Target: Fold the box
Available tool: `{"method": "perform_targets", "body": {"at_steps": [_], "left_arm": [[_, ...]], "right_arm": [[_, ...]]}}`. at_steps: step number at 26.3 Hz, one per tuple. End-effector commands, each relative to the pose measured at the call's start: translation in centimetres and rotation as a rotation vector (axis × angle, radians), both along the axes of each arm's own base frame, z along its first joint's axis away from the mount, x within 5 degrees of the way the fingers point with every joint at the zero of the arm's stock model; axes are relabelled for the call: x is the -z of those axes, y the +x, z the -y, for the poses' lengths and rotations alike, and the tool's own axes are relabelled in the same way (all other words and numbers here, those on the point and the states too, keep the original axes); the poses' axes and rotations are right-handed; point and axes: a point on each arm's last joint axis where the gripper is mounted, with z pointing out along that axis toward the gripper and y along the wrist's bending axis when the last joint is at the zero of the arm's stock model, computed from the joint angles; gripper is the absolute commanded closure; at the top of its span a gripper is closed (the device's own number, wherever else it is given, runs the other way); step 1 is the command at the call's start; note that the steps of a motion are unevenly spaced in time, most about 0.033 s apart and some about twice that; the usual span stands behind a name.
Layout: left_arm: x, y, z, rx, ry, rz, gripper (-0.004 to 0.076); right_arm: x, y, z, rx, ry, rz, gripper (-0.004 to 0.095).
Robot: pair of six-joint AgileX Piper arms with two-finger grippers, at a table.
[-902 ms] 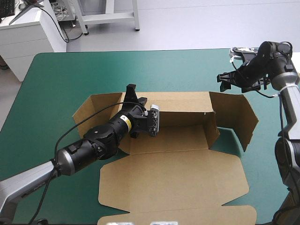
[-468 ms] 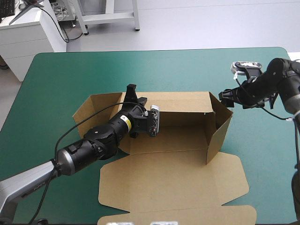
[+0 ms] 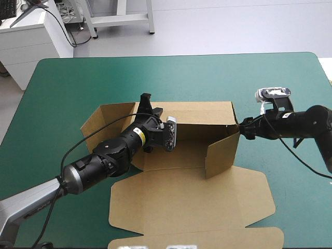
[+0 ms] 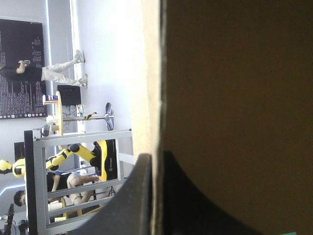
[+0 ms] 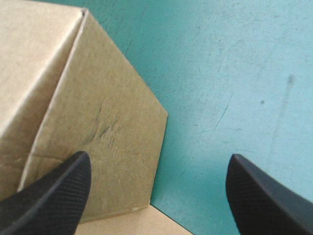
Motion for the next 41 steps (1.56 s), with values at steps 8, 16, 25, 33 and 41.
{"method": "perform_targets", "body": {"at_steps": [8, 16, 25, 33, 41], "left_arm": [[0.5, -0.8, 1.3, 0.069, -0.081, -0.061, 0.0732], [0.5, -0.8, 1.3, 0.07, -0.08, -0.06, 0.0732], [0.5, -0.8, 1.3, 0.072, -0.076, -0.056, 0.0732], [0.4, -0.9, 1.4, 0.09, -0.089, -0.057, 0.0732], [0.4, -1.0, 1.5, 0.094, -0.095, -0.058, 0.0732]], "right_arm": [[0.1, -1.8, -0.4, -0.09, -0.003, 0.064, 0.021], [0.4, -2.5, -0.9, -0.157, 0.017, -0.006, 0.021], [-0.1, -2.8, -1.8, -0.256, 0.093, 0.027, 0.021], [1.3, -1.4, -5.0, -0.366, 0.026, 0.095, 0.0211], [1.0, -0.4, -5.4, -0.337, -0.089, 0.231, 0.0504]]}}
